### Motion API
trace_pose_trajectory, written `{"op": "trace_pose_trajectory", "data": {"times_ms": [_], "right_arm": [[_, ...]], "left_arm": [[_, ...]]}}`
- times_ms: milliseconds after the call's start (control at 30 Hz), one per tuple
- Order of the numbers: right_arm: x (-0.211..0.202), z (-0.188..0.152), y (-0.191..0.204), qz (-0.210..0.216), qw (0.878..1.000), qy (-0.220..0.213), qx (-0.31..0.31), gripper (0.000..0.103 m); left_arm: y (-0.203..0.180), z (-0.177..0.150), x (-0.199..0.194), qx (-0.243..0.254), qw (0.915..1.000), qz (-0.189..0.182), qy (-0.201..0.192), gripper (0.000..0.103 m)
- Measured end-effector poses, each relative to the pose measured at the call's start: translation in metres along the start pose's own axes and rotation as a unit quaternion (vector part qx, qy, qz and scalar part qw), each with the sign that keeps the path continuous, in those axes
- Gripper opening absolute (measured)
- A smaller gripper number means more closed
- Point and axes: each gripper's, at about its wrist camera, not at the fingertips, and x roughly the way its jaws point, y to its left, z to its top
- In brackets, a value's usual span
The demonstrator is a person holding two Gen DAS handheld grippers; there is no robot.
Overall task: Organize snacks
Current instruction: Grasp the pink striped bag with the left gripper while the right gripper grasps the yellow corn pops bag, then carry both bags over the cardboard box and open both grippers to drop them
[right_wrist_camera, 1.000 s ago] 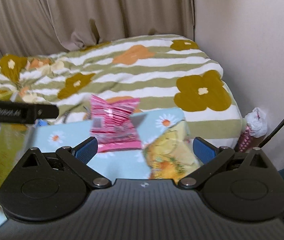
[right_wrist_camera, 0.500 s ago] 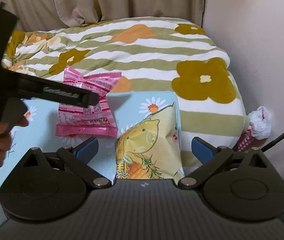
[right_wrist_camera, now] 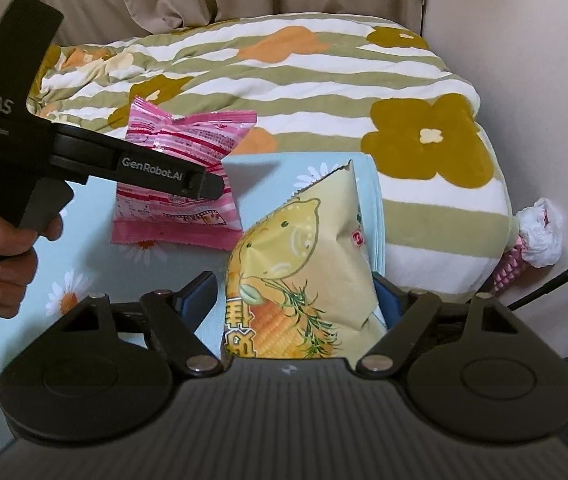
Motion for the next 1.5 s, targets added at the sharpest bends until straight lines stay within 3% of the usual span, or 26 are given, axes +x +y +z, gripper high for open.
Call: {"op": "trace_pose_trajectory", "data": {"times_ms": [333, 667, 900, 1167, 1500], "right_arm": [[0.005, -0.003, 0.000, 0.012, 1.000, 0.005, -0.006, 0.090], [-0.006, -0.009, 0.009, 0.039, 0.999, 0.001, -0.018, 0.071], [-0.035, -0.007, 0.024, 0.046, 0.998, -0.025, -0.030, 0.068], [-0.079, 0.016, 0.065, 0.092, 0.993, -0.060, -0.036, 0.068], [-0.139, 0.039, 0.157, 0.158, 0.979, -0.109, -0.062, 0.068]], "left_arm": [[0.005, -0.020, -0.024, -0.024, 0.9996, 0.016, 0.004, 0.070], [0.013, -0.038, -0.072, -0.039, 0.9971, 0.057, -0.031, 0.070], [0.014, -0.049, -0.128, -0.064, 0.9935, 0.066, -0.066, 0.070], [0.025, -0.072, -0.218, -0.107, 0.9831, 0.089, -0.119, 0.070], [0.086, -0.116, -0.318, -0.165, 0.9617, 0.133, -0.174, 0.070]]}}
